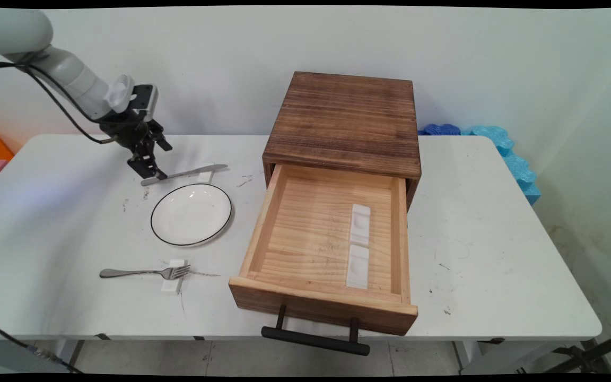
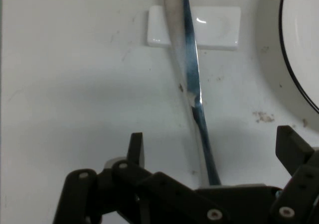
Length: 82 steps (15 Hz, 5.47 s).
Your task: Pick up the knife from the left of the white plate, then place the picked object into the drawer
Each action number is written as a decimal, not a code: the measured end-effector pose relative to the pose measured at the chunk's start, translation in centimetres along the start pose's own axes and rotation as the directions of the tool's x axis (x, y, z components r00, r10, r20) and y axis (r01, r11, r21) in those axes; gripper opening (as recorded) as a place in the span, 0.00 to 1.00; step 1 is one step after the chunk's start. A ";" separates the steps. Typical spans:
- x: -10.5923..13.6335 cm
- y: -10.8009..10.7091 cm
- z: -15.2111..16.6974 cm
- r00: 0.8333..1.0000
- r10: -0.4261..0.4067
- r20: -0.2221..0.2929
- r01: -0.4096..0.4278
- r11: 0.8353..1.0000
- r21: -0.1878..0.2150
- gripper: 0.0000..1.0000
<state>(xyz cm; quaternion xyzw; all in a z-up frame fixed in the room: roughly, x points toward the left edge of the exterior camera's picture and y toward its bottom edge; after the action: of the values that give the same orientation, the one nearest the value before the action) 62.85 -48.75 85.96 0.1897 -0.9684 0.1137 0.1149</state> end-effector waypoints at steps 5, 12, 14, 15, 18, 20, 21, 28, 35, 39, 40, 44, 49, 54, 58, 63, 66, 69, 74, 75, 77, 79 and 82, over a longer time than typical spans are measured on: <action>0.7 -0.7 1.2 1.000 -0.009 0.009 0.009 1.000 -0.009 1.00; 1.2 -1.1 2.5 0.999 -0.039 0.015 0.039 0.999 -0.011 1.00; 1.2 -1.1 2.9 0.999 -0.048 0.017 0.048 0.999 -0.011 1.00; 1.2 -1.2 3.0 0.998 -0.052 0.017 0.052 0.999 -0.011 1.00; 1.3 -1.3 3.4 0.998 -0.060 0.020 0.060 0.998 -0.012 1.00; 1.2 -1.3 3.7 0.998 -0.065 0.022 0.065 0.998 -0.013 1.00; 1.2 -1.3 3.8 0.997 -0.067 0.023 0.068 0.998 -0.013 0.00; 0.9 -0.7 4.4 0.996 -0.077 0.035 0.078 0.997 -0.027 0.00; 0.9 -0.6 4.2 0.997 -0.069 0.037 0.070 0.997 -0.015 0.00; 1.3 -0.5 3.1 0.998 -0.063 0.024 0.063 0.998 0.016 0.00; 1.3 -0.4 2.7 0.998 -0.062 0.021 0.062 0.998 0.023 0.00; 1.6 0.2 1.2 0.998 -0.057 0.013 0.057 0.997 0.043 0.00; 2.0 1.0 -0.9 0.999 -0.049 0.008 0.049 0.997 0.067 0.00; 2.6 1.5 -2.3 0.999 -0.042 0.004 0.042 0.996 0.083 0.00; 3.4 2.1 -3.6 0.999 -0.035 0.001 0.035 0.995 0.095 0.00; 5.2 3.2 -5.7 1.000 -0.012 -0.003 0.013 0.993 0.114 0.00; 6.3 4.0 -6.8 1.000 0.002 -0.009 -0.001 0.993 0.120 0.00; 8.1 5.5 -8.3 0.999 0.026 -0.022 -0.023 0.992 0.124 0.00; 11.1 7.8 -9.9 0.997 0.065 -0.043 -0.060 0.991 0.119 0.00; 11.8 8.3 -10.2 0.996 0.076 -0.048 -0.070 0.991 0.116 0.00; 13.6 9.6 -10.6 0.993 0.098 -0.061 -0.091 0.990 0.108 0.00; 15.4 10.6 -10.7 0.990 0.117 -0.075 -0.110 0.989 0.100 0.00; 17.7 11.8 -10.5 0.986 0.142 -0.092 -0.134 0.987 0.092 0.00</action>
<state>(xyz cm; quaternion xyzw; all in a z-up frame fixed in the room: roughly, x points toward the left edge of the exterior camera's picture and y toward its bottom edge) 44.16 -41.41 98.58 0.1212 -0.9666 0.1720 0.1461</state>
